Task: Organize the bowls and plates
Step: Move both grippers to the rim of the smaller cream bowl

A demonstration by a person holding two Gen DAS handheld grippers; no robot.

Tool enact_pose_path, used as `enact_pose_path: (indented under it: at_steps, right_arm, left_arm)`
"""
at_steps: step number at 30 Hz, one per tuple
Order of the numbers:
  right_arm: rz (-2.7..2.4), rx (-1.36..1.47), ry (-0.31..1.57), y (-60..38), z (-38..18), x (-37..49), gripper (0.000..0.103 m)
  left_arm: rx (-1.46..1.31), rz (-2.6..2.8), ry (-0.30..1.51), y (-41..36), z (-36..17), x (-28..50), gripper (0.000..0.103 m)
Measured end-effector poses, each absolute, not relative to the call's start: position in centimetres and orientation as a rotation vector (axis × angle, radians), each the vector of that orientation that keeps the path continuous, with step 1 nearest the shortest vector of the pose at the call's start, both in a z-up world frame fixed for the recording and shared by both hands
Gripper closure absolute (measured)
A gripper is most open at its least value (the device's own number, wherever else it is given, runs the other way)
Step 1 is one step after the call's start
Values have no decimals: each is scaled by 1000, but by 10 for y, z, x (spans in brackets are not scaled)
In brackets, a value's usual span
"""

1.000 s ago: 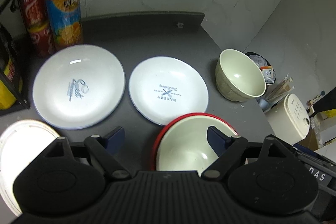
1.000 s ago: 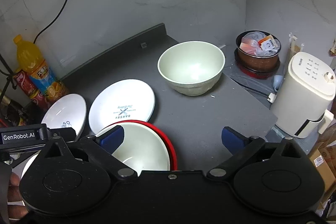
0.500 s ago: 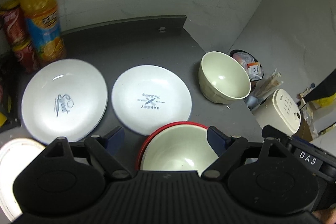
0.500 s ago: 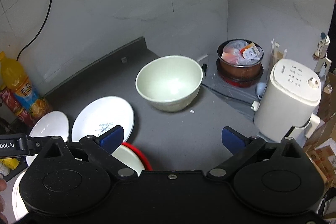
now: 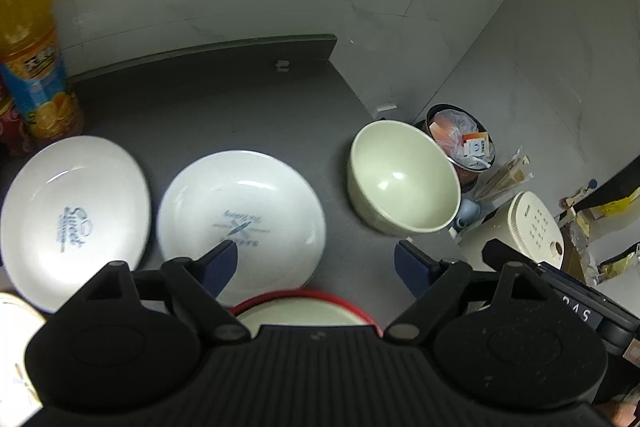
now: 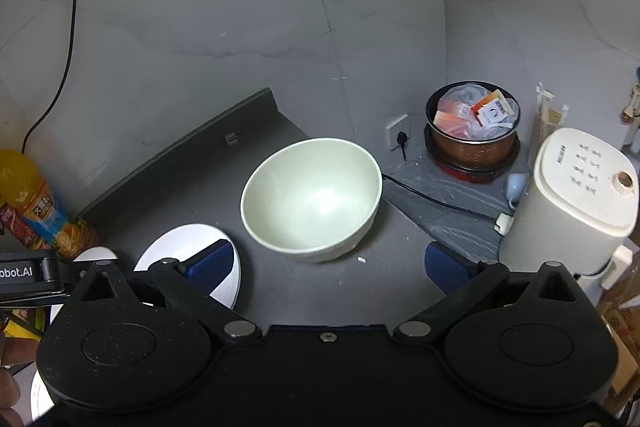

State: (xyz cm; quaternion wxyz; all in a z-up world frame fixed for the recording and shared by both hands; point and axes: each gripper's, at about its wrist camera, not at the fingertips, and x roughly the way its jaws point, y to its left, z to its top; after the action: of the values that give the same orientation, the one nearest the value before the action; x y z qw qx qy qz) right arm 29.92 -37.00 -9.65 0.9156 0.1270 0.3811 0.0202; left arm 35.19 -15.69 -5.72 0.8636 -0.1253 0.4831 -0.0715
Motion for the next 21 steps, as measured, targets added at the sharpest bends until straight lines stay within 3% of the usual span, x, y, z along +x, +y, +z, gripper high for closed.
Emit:
enact_pose_path:
  at_steps: [9, 15, 21]
  right_arm:
    - [102, 284, 815, -393, -105, 336, 0]
    - [125, 281, 857, -403, -119, 359, 0]
    - [144, 281, 897, -409, -133, 378, 0]
  left_arm:
    - [-298, -154, 1008, -185, -68, 385, 18]
    - [-321, -142, 1039, -204, -84, 406, 1]
    - [-312, -112, 1069, -220, -99, 425, 1]
